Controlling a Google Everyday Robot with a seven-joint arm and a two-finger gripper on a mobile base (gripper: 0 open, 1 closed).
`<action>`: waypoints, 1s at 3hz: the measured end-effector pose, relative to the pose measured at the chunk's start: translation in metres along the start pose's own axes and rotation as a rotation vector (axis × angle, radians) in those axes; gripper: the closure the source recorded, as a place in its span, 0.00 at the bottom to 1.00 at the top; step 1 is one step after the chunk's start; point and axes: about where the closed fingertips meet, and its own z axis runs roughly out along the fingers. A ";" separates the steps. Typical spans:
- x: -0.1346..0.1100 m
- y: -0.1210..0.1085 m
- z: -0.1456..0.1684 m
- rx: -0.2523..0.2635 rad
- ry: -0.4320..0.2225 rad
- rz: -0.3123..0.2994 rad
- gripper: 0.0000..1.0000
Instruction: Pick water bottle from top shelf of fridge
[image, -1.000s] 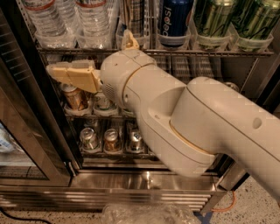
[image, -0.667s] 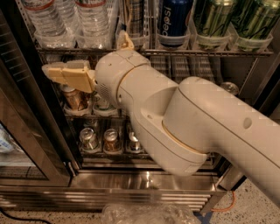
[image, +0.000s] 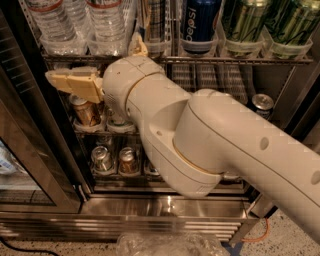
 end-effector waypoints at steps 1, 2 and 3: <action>-0.007 -0.018 0.003 0.074 -0.032 -0.062 0.00; -0.007 -0.018 0.003 0.074 -0.032 -0.062 0.03; -0.007 -0.018 0.003 0.074 -0.032 -0.062 0.22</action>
Offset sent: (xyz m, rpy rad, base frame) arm 0.0091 -0.0086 0.0066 -0.0032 -0.0400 -0.0516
